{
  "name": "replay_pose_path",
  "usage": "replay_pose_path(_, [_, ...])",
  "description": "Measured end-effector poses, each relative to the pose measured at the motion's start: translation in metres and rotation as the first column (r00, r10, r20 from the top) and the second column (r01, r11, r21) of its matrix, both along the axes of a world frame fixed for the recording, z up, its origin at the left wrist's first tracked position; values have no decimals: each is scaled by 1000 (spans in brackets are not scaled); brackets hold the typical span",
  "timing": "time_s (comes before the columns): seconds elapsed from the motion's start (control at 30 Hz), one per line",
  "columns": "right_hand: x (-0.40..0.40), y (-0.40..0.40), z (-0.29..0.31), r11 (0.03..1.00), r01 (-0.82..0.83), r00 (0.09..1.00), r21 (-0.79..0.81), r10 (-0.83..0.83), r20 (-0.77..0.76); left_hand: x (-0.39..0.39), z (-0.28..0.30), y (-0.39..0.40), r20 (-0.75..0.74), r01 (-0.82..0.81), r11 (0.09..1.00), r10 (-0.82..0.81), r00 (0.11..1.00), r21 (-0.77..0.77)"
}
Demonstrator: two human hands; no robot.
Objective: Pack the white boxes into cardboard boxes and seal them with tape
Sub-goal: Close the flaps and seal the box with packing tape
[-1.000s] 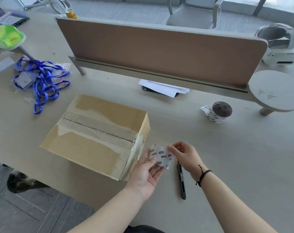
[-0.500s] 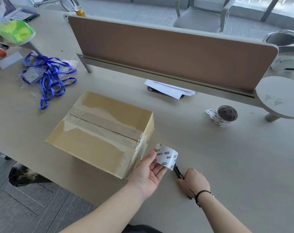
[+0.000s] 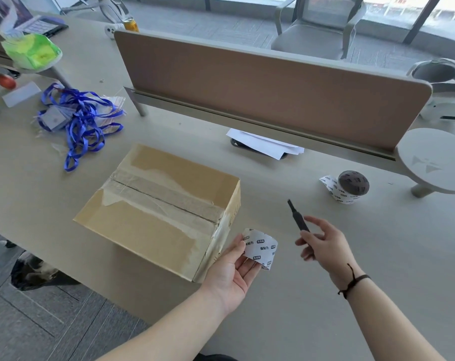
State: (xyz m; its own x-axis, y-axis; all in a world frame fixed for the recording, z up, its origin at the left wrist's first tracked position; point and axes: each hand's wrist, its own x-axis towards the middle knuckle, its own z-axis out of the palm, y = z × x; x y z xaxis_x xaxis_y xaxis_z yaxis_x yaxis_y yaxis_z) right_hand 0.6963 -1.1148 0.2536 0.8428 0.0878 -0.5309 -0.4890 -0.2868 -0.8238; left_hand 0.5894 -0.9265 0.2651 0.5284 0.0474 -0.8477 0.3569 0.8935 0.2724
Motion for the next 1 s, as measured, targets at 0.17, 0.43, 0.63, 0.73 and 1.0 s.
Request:
replay_pose_path(0.17, [9, 18, 35, 973, -61, 998, 223, 66, -17, 0, 2, 3, -3, 12, 1000, -12, 1000, -7])
replay_pose_path(0.43, [20, 24, 51, 732, -81, 993, 677, 114, -5, -1, 1, 6, 7, 30, 999, -29, 1000, -22])
replay_pose_path(0.63, [35, 49, 49, 871, 49, 997, 489, -74, 31, 0, -1, 4, -4, 21, 1000, -21, 1000, -12])
replay_pose_path(0.73, [38, 66, 39, 925, -76, 997, 371, 70, 32, 1, -2, 3, -13, 18, 1000, -18, 1000, -4])
replay_pose_path(1.0, [46, 96, 45, 857, -510, 851, 73, 490, 187, 0, -1, 2, -19, 30, 999, -30, 999, 13])
